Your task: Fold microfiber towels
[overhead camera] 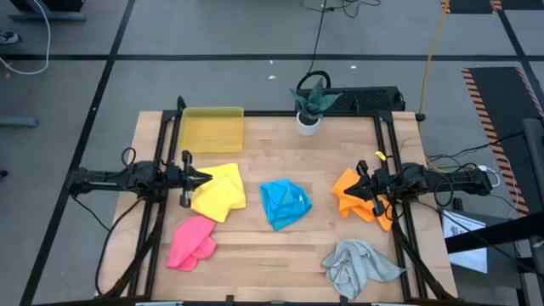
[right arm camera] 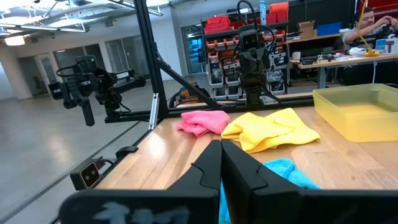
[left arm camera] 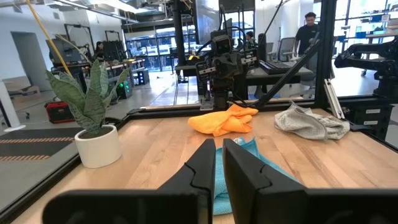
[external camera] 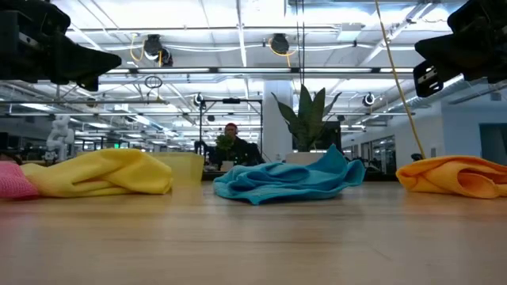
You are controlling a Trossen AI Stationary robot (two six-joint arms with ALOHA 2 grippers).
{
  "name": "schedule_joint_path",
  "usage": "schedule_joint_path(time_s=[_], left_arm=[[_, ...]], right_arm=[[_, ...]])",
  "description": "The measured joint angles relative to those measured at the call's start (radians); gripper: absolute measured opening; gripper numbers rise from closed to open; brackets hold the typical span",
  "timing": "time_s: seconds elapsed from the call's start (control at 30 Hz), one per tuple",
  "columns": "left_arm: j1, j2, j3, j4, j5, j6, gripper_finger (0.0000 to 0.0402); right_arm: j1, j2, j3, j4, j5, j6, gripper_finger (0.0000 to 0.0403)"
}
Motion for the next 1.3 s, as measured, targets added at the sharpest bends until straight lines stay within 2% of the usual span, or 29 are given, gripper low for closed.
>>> schedule_joint_path(time_s=[0.7, 0.9, 1.17, 1.3], left_arm=[[0.0, 0.001, 0.0, 0.012, 0.0, 0.0, 0.0035], [0.0, 0.002, 0.0, 0.108, 0.0, -0.036, 0.0035], [0.0, 0.022, 0.0, 0.367, -0.002, -0.153, 0.0035], [-0.001, 0.083, 0.012, 0.325, -0.012, -0.199, 0.0035]], right_arm=[[0.0, 0.0, 0.0, 0.0, 0.0, 0.0, 0.0], [0.0, 0.0, 0.0, 0.0, 0.0, 0.0, 0.0], [0.0, 0.0, 0.0, 0.0, 0.0, 0.0, 0.0], [0.0, 0.0, 0.0, 0.0, 0.0, 0.0, 0.0]])
